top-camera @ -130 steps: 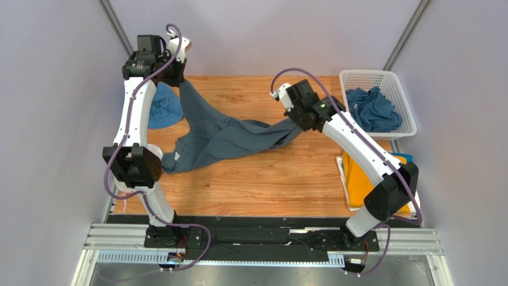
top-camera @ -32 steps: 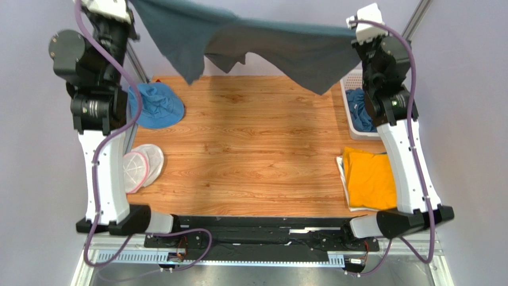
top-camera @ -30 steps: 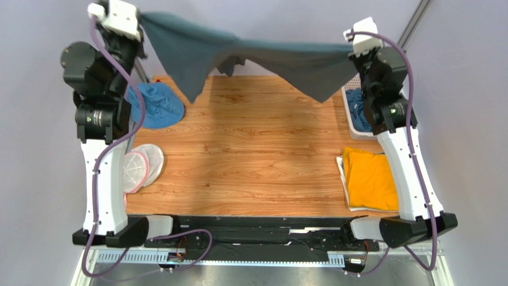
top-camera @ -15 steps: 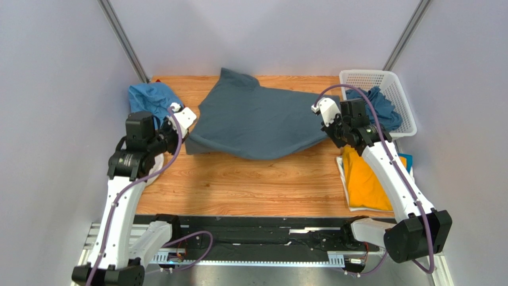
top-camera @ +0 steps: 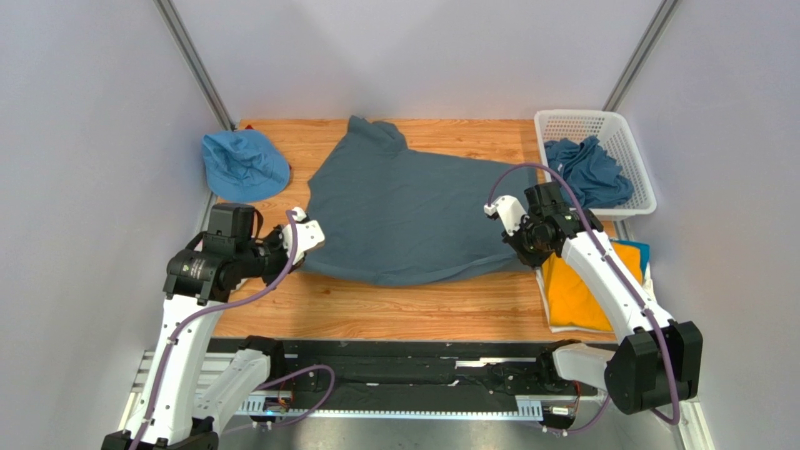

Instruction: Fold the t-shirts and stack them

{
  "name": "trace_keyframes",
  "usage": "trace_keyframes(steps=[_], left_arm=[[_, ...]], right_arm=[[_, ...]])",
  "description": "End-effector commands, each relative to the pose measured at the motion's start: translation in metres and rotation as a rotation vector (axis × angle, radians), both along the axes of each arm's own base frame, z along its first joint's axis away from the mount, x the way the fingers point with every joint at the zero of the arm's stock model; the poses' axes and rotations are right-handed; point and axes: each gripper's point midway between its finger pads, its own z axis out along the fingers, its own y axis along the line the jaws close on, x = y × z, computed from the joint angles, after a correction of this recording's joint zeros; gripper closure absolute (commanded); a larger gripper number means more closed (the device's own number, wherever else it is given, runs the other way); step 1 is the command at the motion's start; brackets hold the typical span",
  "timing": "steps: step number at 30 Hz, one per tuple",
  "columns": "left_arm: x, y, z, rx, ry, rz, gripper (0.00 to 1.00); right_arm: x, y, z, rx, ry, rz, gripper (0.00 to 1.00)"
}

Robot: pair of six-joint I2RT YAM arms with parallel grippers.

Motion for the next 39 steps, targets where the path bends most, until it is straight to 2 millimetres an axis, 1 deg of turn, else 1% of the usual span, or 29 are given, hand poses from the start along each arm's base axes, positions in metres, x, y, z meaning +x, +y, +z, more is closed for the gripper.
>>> trace_keyframes(steps=[1, 5, 7, 8, 9, 10, 12, 13, 15, 17, 18, 20, 22, 23, 24, 26, 27, 28, 29, 30, 31, 32, 33, 34, 35, 36, 37, 38, 39], left_arm=[[-0.028, 0.010, -0.016, 0.085, 0.074, -0.060, 1.00], [-0.045, 0.018, -0.030, 0.136, 0.136, -0.086, 0.99], [-0.055, 0.021, -0.037, 0.156, 0.175, -0.101, 0.90], [-0.058, 0.022, -0.039, 0.162, 0.186, -0.106, 0.87], [-0.060, 0.023, -0.042, 0.167, 0.200, -0.110, 0.78], [-0.065, 0.025, -0.045, 0.178, 0.223, -0.116, 0.71], [-0.070, 0.026, -0.048, 0.187, 0.253, -0.128, 0.58], [-0.075, 0.027, -0.050, 0.196, 0.270, -0.141, 0.56], [-0.078, 0.030, -0.053, 0.212, 0.292, -0.149, 0.49], [-0.076, 0.033, -0.053, 0.230, 0.279, -0.149, 0.49], [-0.073, 0.032, -0.052, 0.228, 0.263, -0.145, 0.48], [-0.058, 0.028, -0.046, 0.209, 0.188, -0.129, 0.46], [-0.033, 0.021, -0.036, 0.172, 0.085, -0.100, 0.46], [-0.020, 0.019, -0.032, 0.157, 0.043, -0.072, 0.43], [0.005, 0.014, -0.019, 0.132, -0.049, -0.046, 0.43], [0.037, 0.008, -0.015, 0.092, -0.075, 0.015, 0.41], [0.065, 0.004, -0.001, 0.054, -0.145, 0.069, 0.41], [0.081, 0.001, 0.002, 0.040, -0.158, 0.092, 0.41], [0.102, -0.002, -0.007, 0.035, -0.122, 0.118, 0.41], [0.127, -0.005, 0.008, 0.010, -0.180, 0.149, 0.39], [0.141, -0.009, 0.009, -0.017, -0.170, 0.177, 0.37], [0.160, -0.013, -0.007, -0.015, -0.118, 0.193, 0.35], [0.181, -0.017, 0.007, -0.044, -0.148, 0.219, 0.34], [0.193, -0.020, 0.005, -0.049, -0.135, 0.229, 0.33], [0.211, -0.023, -0.016, -0.036, -0.080, 0.240, 0.33], [0.229, -0.025, -0.003, -0.042, -0.112, 0.253, 0.33], [0.241, -0.025, -0.006, -0.035, -0.110, 0.260, 0.33], [0.261, -0.028, -0.014, -0.027, -0.098, 0.268, 0.33], [0.272, -0.027, -0.016, -0.015, -0.104, 0.275, 0.33]], right_arm=[[-0.008, 0.000, -0.003, -0.004, 0.022, 0.031, 1.00], [-0.025, -0.002, -0.009, -0.015, 0.079, 0.053, 1.00], [-0.035, -0.006, -0.014, -0.032, 0.119, 0.069, 0.96], [-0.039, -0.006, -0.015, -0.035, 0.138, 0.079, 0.92], [-0.044, -0.006, -0.016, -0.038, 0.156, 0.088, 0.84], [-0.053, -0.006, -0.018, -0.039, 0.195, 0.103, 0.80], [-0.062, -0.006, -0.017, -0.036, 0.230, 0.121, 0.68], [-0.072, -0.006, -0.018, -0.033, 0.269, 0.139, 0.61], [-0.081, -0.006, -0.017, -0.036, 0.302, 0.162, 0.48], [-0.089, -0.007, -0.015, -0.039, 0.317, 0.177, 0.39], [-0.091, -0.008, -0.014, -0.039, 0.320, 0.180, 0.36], [-0.089, -0.007, -0.011, -0.037, 0.302, 0.185, 0.35], [-0.076, -0.007, -0.007, -0.045, 0.245, 0.172, 0.34], [-0.069, -0.007, -0.006, -0.047, 0.218, 0.162, 0.34], [-0.048, -0.004, -0.004, -0.041, 0.142, 0.142, 0.33], [-0.022, -0.006, 0.001, -0.064, 0.056, 0.082, 0.33], [0.001, -0.006, 0.000, -0.083, 0.005, 0.049, 0.33], [0.017, -0.005, 0.005, -0.085, -0.033, 0.024, 0.33], [0.028, -0.002, 0.005, -0.077, -0.048, 0.008, 0.34], [0.049, -0.006, 0.007, -0.102, -0.098, -0.052, 0.34], [0.061, -0.005, -0.002, -0.112, -0.088, -0.074, 0.34], [0.076, -0.004, 0.001, -0.111, -0.116, -0.095, 0.34], [0.098, -0.004, 0.004, -0.120, -0.180, -0.127, 0.34], [0.109, -0.003, -0.007, -0.128, -0.168, -0.154, 0.34], [0.123, -0.001, -0.003, -0.124, -0.197, -0.163, 0.34], [0.141, -0.001, 0.002, -0.130, -0.252, -0.188, 0.34], [0.150, 0.000, -0.013, -0.142, -0.228, -0.193, 0.34], [0.164, 0.002, -0.005, -0.139, -0.261, -0.203, 0.34], [0.177, 0.000, -0.006, -0.152, -0.289, -0.220, 0.34]])
